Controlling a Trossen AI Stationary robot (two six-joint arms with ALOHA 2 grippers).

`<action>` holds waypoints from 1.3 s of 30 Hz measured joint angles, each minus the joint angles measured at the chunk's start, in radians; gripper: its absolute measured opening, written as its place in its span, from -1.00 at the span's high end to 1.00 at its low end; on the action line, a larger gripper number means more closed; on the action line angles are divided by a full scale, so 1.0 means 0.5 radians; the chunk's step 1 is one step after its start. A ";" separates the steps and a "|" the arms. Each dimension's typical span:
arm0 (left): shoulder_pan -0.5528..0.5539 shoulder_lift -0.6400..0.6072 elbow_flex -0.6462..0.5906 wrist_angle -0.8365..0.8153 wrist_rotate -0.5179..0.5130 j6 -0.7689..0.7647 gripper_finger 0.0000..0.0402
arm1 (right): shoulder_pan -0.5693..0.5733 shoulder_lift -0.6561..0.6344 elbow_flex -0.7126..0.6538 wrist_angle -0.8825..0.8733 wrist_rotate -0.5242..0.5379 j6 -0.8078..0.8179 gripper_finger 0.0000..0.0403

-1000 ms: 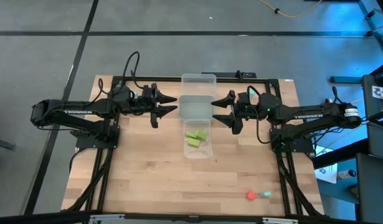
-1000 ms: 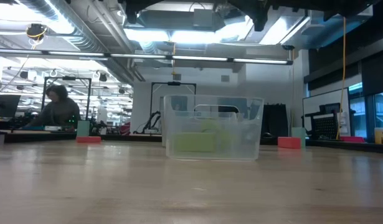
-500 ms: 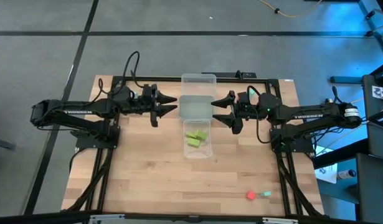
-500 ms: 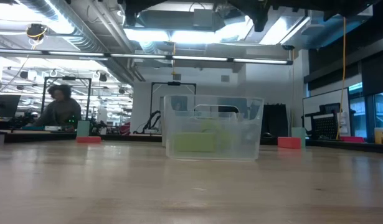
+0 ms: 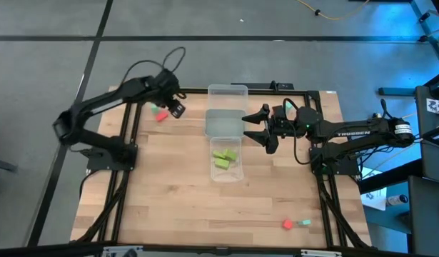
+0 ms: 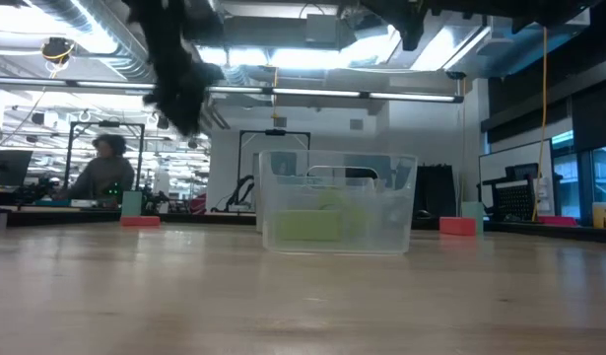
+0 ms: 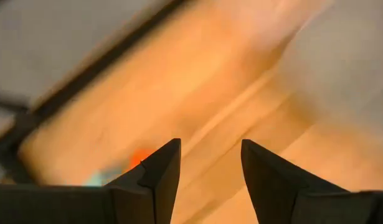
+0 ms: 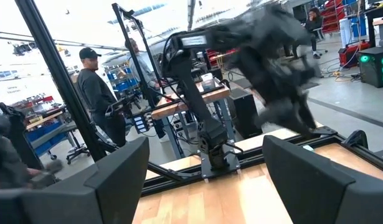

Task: Sort & place blocks by color
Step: Put the top left orange block into the gray bin

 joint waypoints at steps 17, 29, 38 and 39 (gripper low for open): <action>0.337 0.778 -0.001 -0.142 -0.114 0.441 0.20 | 0.000 0.000 0.000 -0.030 -0.002 0.094 -0.57; 0.411 0.918 -0.001 -0.091 -0.119 0.525 0.20 | 0.000 0.000 0.000 -0.030 -0.003 0.090 -0.57; 0.400 0.949 -0.001 -0.071 -0.183 0.596 0.10 | -0.001 0.000 0.000 -0.045 -0.003 0.089 -0.57; 0.400 0.949 -0.001 -0.072 -0.157 0.598 0.08 | 0.000 0.000 0.000 -0.048 -0.003 0.089 -0.57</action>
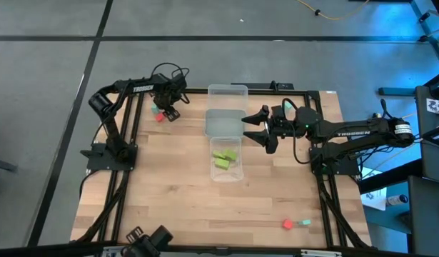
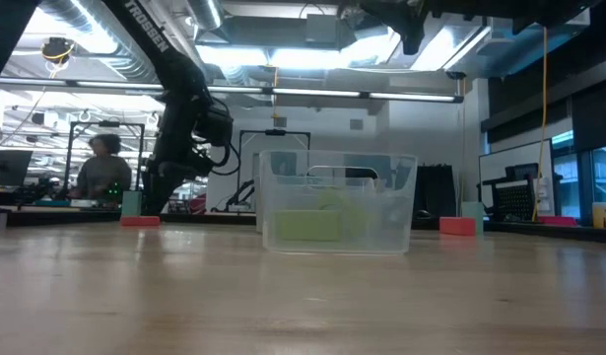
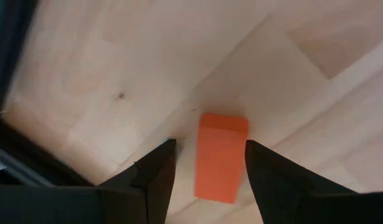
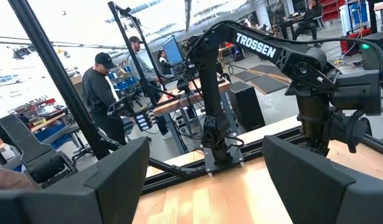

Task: Sort & place blocks by color
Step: Put the top left orange block into the gray bin

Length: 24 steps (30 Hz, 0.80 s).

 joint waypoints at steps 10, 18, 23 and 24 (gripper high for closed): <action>0.000 0.000 0.000 0.021 -0.012 0.053 -0.18 | 0.000 0.000 0.000 -0.020 0.000 0.000 -0.57; 0.013 0.017 -0.031 0.034 0.078 0.068 -0.19 | 0.000 0.000 0.000 -0.020 0.000 0.000 -0.57; 0.013 0.017 -0.090 0.045 0.077 0.068 -0.19 | 0.000 0.000 0.000 -0.020 0.001 0.000 -0.57; 0.013 0.017 -0.102 0.048 0.078 0.068 -0.18 | 0.000 0.000 0.000 -0.020 0.000 0.000 -0.57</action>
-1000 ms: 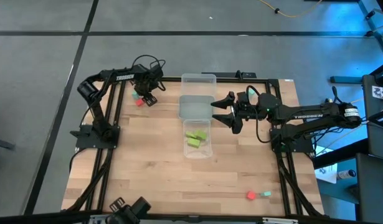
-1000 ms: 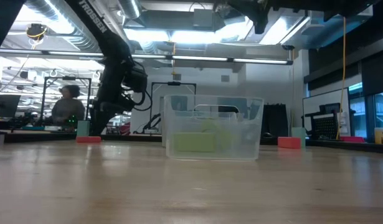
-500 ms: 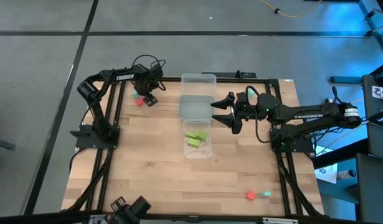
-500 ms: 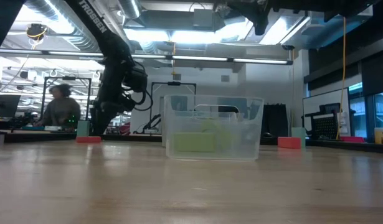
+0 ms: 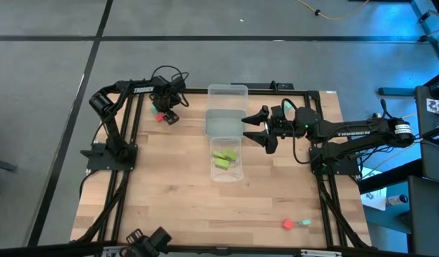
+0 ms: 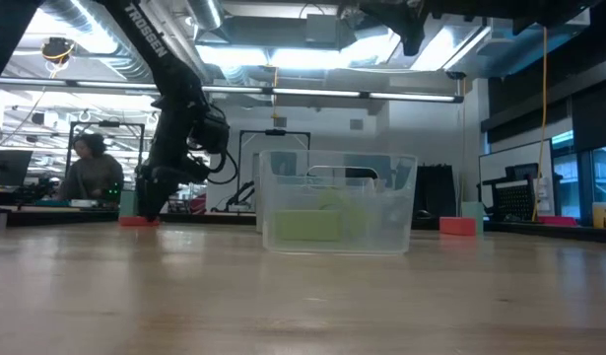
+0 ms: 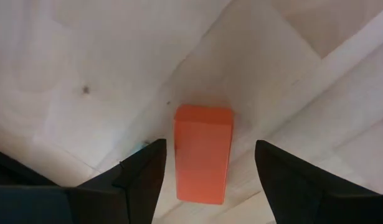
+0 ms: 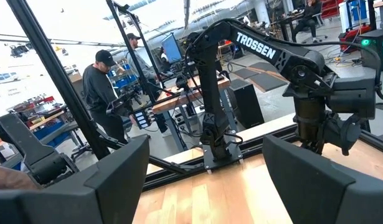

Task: Sort & place blocks by color
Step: Put the top left orange block into the gray bin

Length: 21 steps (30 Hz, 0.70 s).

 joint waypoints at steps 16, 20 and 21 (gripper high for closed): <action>-0.002 -0.005 -0.088 0.081 0.035 0.001 -0.12 | 0.001 0.000 0.000 0.001 0.001 0.007 -0.57; -0.004 -0.005 -0.090 0.082 0.045 0.000 0.09 | 0.001 0.000 0.000 0.001 0.001 0.007 -0.57; -0.007 -0.005 -0.090 0.082 0.048 0.000 0.15 | 0.000 0.000 0.000 0.001 0.001 0.007 -0.57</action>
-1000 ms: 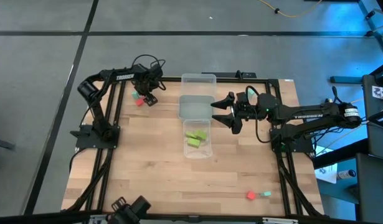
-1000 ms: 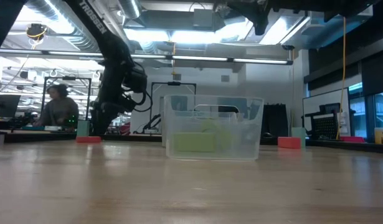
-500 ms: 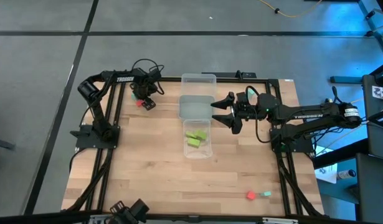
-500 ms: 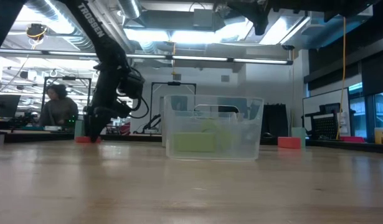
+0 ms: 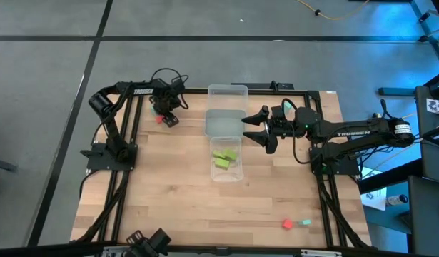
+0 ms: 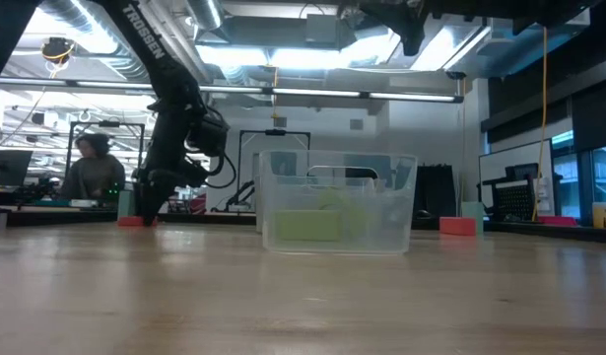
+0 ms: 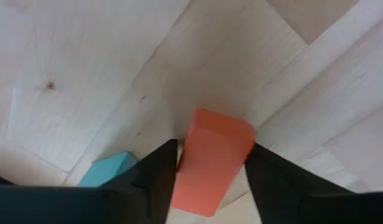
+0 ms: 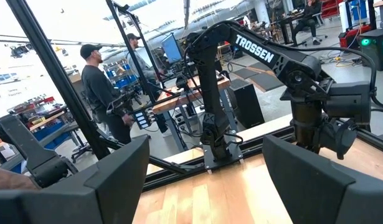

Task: Sort & place blocks by color
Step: Put the top left orange block into the gray bin

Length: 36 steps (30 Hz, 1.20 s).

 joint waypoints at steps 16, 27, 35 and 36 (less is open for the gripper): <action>-0.164 -0.345 -0.006 0.278 0.212 -0.214 0.41 | 0.000 0.000 0.000 0.000 0.000 -0.006 -0.57; -0.727 -1.218 -0.153 1.365 0.327 -0.682 0.41 | 0.000 0.000 0.000 0.000 0.000 -0.007 -0.57; -1.257 -1.504 -0.584 2.457 0.199 -0.861 0.41 | 0.001 0.000 0.000 0.000 0.000 -0.007 -0.57; -1.309 -1.504 -0.633 2.560 0.174 -0.871 0.41 | 0.001 0.000 0.000 0.001 0.000 -0.007 -0.57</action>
